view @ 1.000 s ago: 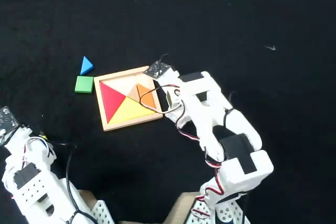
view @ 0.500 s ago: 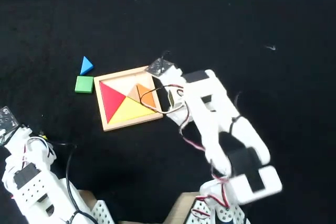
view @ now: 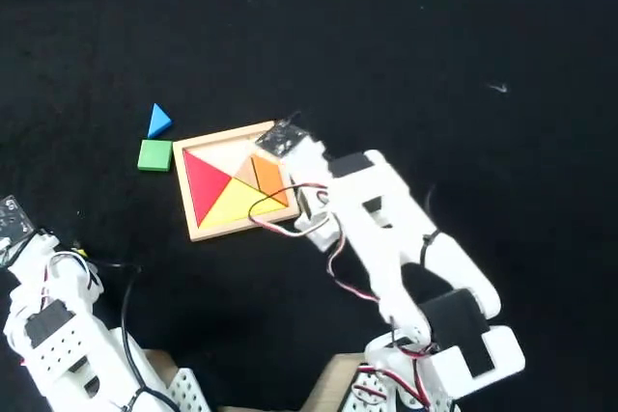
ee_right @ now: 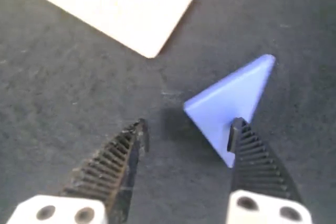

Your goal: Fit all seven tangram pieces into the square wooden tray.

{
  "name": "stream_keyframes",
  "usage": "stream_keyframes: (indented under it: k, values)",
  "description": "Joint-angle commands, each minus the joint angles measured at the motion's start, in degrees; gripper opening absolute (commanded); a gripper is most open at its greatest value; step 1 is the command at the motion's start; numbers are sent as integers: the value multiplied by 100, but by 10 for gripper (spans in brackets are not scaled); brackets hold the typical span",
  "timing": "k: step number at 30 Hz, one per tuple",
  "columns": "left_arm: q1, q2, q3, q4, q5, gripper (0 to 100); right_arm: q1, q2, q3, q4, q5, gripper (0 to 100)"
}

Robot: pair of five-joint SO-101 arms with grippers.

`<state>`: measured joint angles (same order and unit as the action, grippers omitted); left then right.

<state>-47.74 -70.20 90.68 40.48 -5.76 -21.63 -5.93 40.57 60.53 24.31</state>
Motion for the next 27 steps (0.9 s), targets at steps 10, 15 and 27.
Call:
stream_keyframes:
  k: [10, 15, 27]
  values:
    - [75, -70, -22, -123, -26, 145, 519, 1446, -831, -132, 484, 243]
    - [101, -70, -22, -123, -26, 145, 554, 1446, -857, -158, 492, 150]
    - [163, -70, -22, -123, -35, 145, 369, 101, -980, 730, 211, 216]
